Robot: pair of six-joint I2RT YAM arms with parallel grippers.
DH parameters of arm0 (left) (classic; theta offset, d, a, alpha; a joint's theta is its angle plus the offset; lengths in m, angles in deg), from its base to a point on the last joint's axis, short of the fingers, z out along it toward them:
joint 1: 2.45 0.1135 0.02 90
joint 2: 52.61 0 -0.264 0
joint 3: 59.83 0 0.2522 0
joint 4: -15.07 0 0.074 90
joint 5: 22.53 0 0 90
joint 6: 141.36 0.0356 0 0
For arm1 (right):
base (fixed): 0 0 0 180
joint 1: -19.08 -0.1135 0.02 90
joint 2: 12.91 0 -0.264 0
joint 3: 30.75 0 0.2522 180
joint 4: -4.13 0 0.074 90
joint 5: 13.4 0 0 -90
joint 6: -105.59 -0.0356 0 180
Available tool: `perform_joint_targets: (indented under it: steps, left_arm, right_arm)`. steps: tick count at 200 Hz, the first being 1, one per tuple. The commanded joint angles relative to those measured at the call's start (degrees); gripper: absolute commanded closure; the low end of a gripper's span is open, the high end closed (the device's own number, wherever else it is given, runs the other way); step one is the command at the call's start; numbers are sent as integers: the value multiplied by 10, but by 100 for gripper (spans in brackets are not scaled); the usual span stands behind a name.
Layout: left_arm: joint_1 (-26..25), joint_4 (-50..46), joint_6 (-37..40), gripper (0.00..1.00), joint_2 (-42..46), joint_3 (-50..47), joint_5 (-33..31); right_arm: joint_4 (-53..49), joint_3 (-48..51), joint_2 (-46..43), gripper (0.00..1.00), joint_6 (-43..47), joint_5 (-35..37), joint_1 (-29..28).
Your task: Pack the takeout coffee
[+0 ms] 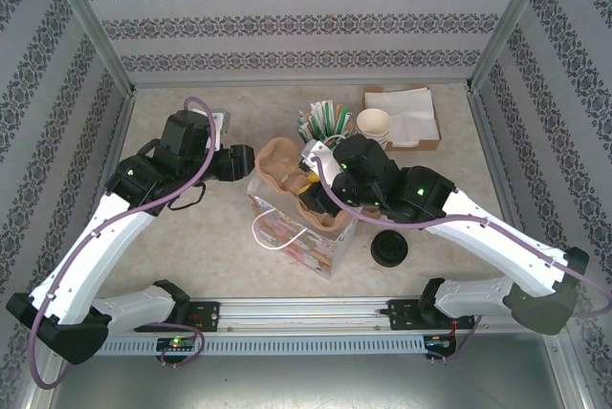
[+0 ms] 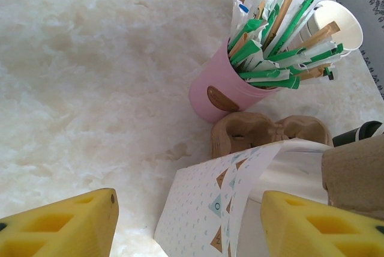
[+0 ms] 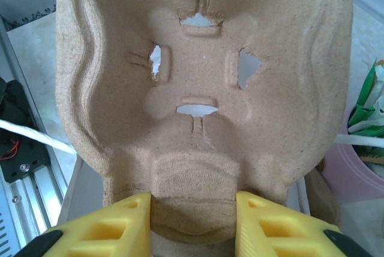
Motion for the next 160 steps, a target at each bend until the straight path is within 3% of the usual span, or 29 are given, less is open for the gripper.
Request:
perform_joint_targets:
  steps: [1,68,160]
  left_arm:
    - [-7,-26,18,35,-7,21,-5]
    - [-8,-20,20,35,0,19,-44]
    - [-8,-16,28,34,-7,22,-37]
  right_arm:
    - [-22,8,-10,65,-2,14,-9]
    - [-43,-2,15,65,10,9,-11]
    - [-79,-22,45,65,20,14,-13]
